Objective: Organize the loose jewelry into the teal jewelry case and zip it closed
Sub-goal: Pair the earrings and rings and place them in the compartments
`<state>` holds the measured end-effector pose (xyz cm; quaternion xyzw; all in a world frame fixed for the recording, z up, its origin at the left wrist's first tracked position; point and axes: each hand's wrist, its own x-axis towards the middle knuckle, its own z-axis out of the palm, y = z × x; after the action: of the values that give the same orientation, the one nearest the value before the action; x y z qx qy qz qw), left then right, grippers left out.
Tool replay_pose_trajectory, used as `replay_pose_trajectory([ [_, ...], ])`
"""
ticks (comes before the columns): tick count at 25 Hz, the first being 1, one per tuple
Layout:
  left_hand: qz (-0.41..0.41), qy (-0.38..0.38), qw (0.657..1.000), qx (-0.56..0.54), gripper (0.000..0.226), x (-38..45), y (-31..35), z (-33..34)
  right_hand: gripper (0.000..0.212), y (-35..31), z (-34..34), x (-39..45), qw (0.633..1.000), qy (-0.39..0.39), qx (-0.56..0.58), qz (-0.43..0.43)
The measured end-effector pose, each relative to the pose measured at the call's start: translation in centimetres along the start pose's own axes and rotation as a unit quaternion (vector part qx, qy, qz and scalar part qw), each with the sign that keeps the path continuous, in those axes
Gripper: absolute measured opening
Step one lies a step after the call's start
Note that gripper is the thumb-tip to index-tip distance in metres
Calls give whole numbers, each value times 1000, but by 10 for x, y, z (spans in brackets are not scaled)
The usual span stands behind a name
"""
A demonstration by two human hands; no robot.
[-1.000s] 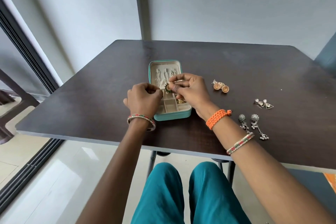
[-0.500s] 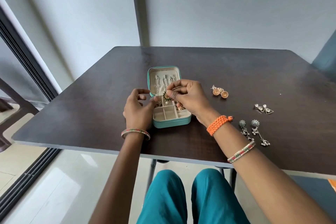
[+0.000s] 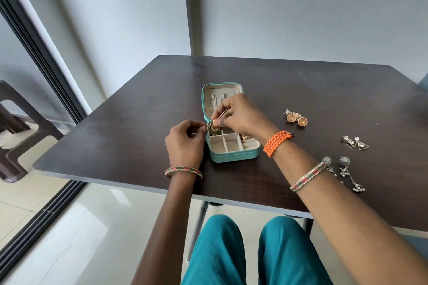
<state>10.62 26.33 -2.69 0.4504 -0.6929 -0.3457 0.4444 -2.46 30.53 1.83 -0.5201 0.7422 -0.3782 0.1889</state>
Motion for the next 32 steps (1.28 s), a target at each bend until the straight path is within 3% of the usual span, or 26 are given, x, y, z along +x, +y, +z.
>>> replay_pose_trajectory([
  [5,1,-3,1000,2,6,0,0,0,9,-5,2,-6,998,14,-59,-12],
  [13,-6,-3,1000,0,6,1,2,0,16,-1,7,-6,997,30,-64,-18],
  [20,-11,-3,1000,-2,6,0,1,0,13,16,-15,-13,986,161,-47,-4],
  [24,-14,-9,1000,0,6,-2,4,-1,14,31,-13,-23,988,120,-83,41],
  [32,-15,-67,998,9,7,-15,10,-7,10,37,-22,-52,988,136,-54,58],
])
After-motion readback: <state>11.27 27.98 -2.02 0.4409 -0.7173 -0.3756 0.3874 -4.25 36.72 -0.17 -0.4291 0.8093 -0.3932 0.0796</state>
